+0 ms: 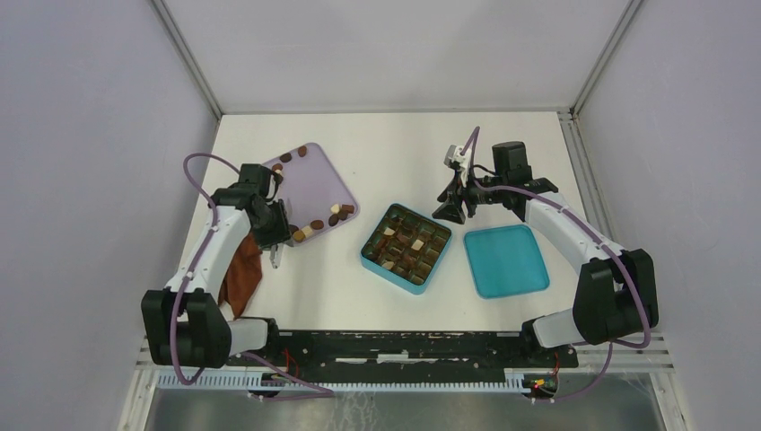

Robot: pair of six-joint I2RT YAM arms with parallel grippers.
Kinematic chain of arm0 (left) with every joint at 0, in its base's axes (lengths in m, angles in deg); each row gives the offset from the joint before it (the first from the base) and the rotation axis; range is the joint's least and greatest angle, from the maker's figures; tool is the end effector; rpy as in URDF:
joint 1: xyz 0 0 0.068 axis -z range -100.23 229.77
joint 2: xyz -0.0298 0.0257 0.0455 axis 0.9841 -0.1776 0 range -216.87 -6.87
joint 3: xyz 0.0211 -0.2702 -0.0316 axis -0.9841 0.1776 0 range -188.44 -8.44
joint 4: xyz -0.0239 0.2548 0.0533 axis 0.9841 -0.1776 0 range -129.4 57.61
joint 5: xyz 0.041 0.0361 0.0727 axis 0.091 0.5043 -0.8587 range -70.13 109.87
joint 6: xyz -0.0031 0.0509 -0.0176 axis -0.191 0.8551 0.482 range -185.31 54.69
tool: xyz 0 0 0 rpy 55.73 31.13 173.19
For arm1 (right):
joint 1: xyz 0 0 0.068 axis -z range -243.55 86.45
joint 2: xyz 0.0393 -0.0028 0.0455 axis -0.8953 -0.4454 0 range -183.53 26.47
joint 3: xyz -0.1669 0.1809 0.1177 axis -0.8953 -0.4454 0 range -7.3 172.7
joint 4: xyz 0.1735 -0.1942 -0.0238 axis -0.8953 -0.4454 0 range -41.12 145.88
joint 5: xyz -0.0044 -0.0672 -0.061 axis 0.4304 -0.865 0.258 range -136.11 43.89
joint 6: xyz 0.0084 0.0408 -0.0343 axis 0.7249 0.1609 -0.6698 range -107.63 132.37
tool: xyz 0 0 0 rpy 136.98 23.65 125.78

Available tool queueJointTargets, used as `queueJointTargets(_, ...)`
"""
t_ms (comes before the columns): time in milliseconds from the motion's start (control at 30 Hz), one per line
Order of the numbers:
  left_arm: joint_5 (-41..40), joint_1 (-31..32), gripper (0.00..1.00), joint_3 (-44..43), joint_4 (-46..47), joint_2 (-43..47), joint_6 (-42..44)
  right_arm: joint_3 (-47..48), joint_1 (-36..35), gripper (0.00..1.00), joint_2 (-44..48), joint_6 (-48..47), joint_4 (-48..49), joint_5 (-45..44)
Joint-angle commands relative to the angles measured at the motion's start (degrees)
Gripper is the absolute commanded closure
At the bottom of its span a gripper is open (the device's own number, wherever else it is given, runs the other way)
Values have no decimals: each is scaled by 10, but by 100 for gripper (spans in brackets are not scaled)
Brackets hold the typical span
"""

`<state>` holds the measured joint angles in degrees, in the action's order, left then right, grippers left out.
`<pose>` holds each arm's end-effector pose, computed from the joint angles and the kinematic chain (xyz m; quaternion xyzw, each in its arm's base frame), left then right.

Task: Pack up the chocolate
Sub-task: Pick up the fake chocolate from the plate.

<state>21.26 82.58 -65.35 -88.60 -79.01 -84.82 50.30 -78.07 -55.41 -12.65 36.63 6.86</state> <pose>0.2257 -0.0120 0.2545 -0.1414 0.9766 -0.0430 0.1559 0.2832 0.1028 0.2631 -0.4438 0.7144 0.3758 0.3891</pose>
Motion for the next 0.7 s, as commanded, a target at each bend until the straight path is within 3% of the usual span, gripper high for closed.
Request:
queueJointTargets(0,-12,-1,56,-17,6,-9,28,2,-2,42,10,-14,0,17)
queueJointTargets(300,-48,-2,55,-32,14,-35,29,1,-1,42,2,-15,-2,17)
queueJointTargets(667,-37,-2,55,-33,21,-50,29,2,-2,42,-5,-14,-3,15)
